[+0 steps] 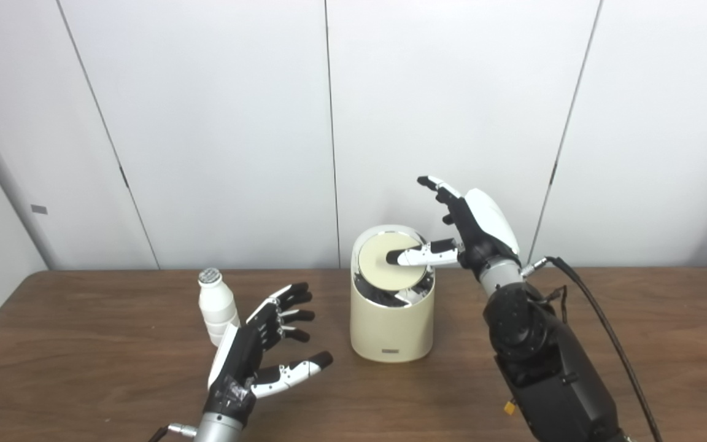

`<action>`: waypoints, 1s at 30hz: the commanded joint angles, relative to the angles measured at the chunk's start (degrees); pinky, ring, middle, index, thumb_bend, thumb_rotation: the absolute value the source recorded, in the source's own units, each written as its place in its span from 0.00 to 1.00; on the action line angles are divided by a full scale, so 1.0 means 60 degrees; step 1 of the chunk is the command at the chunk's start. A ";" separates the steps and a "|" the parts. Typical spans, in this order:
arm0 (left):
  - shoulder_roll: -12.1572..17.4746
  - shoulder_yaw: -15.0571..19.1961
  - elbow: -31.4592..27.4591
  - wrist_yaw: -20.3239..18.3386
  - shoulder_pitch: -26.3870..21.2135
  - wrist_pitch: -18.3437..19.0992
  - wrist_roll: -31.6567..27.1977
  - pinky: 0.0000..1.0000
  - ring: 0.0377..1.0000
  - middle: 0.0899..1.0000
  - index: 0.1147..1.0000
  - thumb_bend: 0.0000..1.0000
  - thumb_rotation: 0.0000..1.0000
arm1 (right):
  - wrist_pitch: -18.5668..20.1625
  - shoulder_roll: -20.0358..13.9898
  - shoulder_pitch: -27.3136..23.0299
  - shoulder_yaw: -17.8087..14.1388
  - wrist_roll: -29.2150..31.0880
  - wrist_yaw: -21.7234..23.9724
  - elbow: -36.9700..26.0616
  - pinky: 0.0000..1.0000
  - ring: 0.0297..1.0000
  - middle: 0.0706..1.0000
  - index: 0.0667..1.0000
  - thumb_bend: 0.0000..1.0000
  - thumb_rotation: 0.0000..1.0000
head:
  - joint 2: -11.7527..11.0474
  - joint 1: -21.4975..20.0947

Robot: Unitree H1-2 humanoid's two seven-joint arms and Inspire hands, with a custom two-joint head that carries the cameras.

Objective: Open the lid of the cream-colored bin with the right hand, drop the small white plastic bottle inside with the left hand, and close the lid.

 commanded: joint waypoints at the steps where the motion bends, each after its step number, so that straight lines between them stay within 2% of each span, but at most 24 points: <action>1: -0.0020 -0.0016 -0.0344 0.0014 -0.0246 -0.0146 -0.0068 0.60 0.73 0.81 0.83 0.71 0.08 | -0.0249 -0.0111 -0.0470 0.0055 -0.0095 -0.0032 -0.0310 0.75 0.88 0.91 0.88 0.90 0.31 | 0.0017 0.0003; 7: -0.0053 -0.0029 -0.0419 0.0011 -0.0251 -0.0069 -0.0070 0.59 0.73 0.81 0.83 0.71 0.08 | -0.0288 -0.0220 -0.0365 0.0161 -0.0083 0.0094 -0.0348 0.72 0.87 0.90 0.89 0.92 0.27 | 0.0050 0.0005; 13: -0.0087 -0.0039 -0.0492 0.0024 -0.0257 0.0032 -0.0034 0.60 0.73 0.81 0.83 0.71 0.09 | -0.0196 -0.0378 -0.0289 0.0353 -0.0227 0.0310 -0.0377 0.74 0.88 0.91 0.89 0.94 0.26 | 0.0112 0.0023; 19: -0.0125 -0.0065 -0.0544 -0.0009 -0.0244 0.0107 -0.0053 0.60 0.73 0.81 0.84 0.71 0.09 | -0.0311 -0.0814 -0.0356 0.1021 -0.0942 0.0495 -0.0046 0.71 0.84 0.90 0.90 0.94 0.29 | 0.0163 0.0038; 22: -0.0140 -0.0079 -0.0553 -0.0014 -0.0251 0.0124 -0.0063 0.60 0.73 0.81 0.84 0.71 0.08 | -0.0203 -0.0954 -0.0391 0.1278 -0.1183 0.0644 0.0061 0.70 0.82 0.90 0.89 0.95 0.26 | 0.0177 0.0057; 30: -0.0152 -0.0077 -0.0554 -0.0035 -0.0226 0.0016 -0.0118 0.59 0.72 0.81 0.84 0.71 0.06 | -0.0073 -0.1024 -0.0461 0.1346 -0.1202 0.0778 0.0347 0.70 0.83 0.90 0.88 0.94 0.24 | 0.0253 0.0102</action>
